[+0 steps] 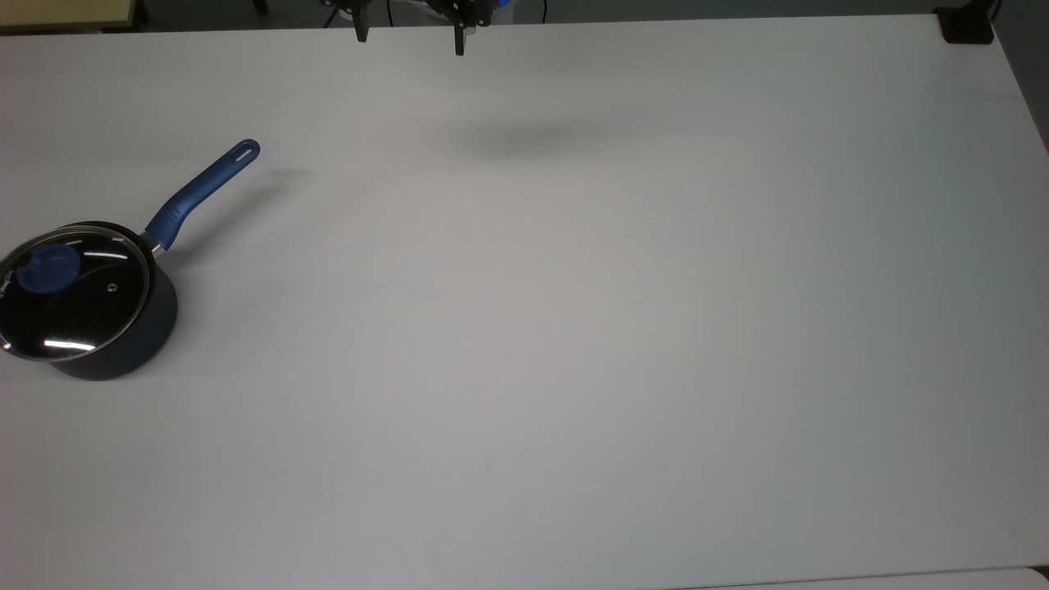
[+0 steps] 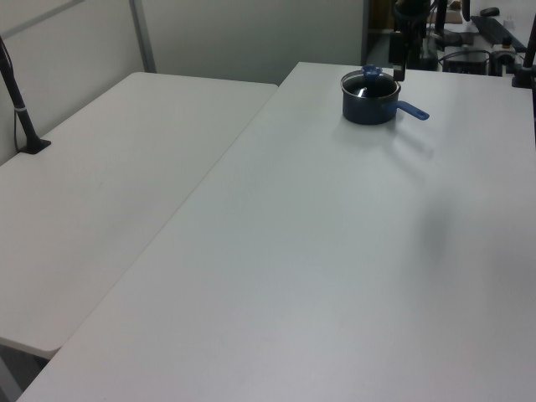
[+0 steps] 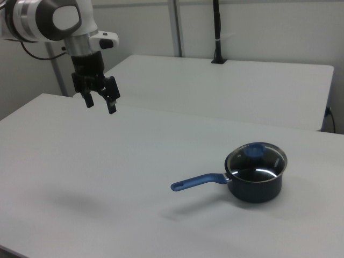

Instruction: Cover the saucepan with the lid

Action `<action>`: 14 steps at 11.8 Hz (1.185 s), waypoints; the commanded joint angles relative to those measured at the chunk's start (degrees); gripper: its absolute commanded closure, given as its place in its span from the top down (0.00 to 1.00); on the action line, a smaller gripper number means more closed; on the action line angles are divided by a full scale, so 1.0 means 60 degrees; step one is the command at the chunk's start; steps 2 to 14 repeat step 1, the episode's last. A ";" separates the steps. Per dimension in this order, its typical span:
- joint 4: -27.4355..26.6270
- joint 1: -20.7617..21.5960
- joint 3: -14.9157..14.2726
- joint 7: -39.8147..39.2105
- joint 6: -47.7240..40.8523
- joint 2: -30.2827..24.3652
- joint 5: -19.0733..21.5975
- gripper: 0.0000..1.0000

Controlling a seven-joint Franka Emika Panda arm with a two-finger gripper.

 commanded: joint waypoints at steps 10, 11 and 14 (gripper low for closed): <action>-0.0277 0.0082 -0.0078 0.0180 0.0196 -0.0192 0.0158 1.00; -0.0277 0.0082 -0.0078 0.0180 0.0196 -0.0192 0.0158 1.00; -0.0277 0.0082 -0.0078 0.0180 0.0196 -0.0192 0.0158 1.00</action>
